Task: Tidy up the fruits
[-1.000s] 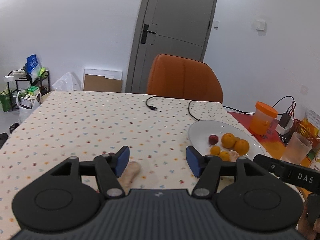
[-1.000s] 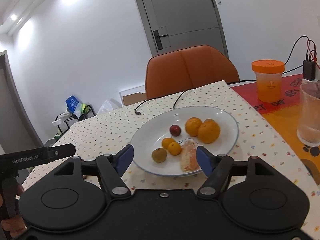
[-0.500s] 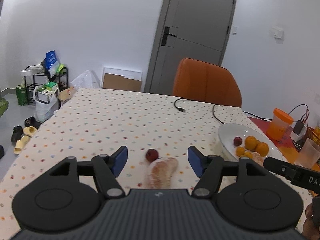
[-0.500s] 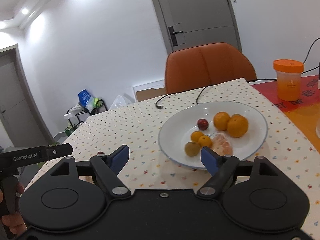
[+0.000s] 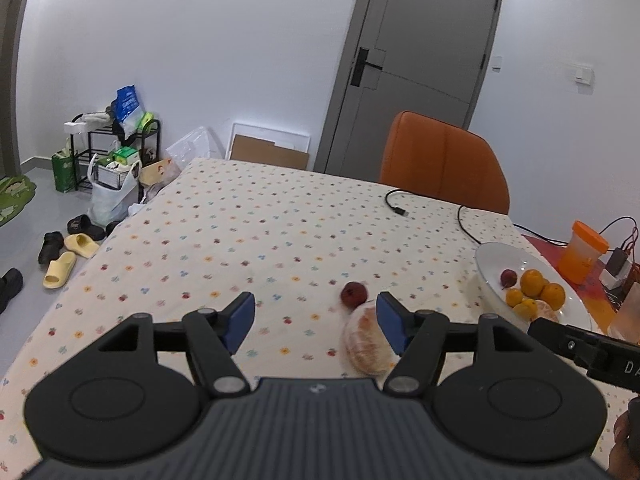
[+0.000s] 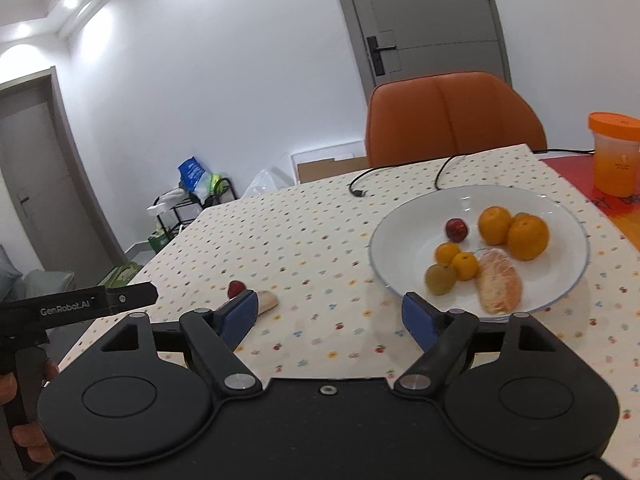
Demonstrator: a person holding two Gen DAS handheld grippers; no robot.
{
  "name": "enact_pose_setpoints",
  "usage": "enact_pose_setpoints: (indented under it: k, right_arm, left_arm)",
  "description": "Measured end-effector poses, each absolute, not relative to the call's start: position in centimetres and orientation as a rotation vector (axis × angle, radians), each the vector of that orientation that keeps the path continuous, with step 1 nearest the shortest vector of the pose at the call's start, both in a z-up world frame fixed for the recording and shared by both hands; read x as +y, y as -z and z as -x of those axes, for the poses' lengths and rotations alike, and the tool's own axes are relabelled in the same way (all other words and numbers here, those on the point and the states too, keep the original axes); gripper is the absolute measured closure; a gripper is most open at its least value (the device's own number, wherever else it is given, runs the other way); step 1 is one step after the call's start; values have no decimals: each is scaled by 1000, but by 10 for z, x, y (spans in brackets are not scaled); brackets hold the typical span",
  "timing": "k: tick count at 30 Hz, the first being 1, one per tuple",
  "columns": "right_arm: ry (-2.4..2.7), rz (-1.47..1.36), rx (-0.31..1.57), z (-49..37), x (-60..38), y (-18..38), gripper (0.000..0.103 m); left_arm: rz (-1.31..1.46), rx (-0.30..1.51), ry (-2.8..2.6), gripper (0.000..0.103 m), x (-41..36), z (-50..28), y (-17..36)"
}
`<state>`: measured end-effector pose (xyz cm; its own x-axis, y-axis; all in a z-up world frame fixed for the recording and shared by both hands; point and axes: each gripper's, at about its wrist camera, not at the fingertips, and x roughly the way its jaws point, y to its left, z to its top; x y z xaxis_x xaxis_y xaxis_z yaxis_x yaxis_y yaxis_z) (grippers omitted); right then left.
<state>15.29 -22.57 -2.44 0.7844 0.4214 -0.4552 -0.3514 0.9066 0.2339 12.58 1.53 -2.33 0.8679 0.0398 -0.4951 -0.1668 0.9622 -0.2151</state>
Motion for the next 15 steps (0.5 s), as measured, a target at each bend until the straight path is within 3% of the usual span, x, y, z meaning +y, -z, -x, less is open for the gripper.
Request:
enact_pose_setpoints:
  k: [3,5,9,15]
  right_arm:
    - [-437,-129,534,-155,-217,27,24]
    - [-450,-120,545,-157,-210,29,24]
    - [-465,-104,571,-163,-196,35,24]
    - [-490,-84,582,-167,-177,42,11]
  left_arm:
    - [261,517,-127,37,20,-125,27]
    - [265,520,-140,29,23,-125,29]
    - [284,526,-157,24,32,-125,36]
    - [310,529,-192,18,46,-124,44]
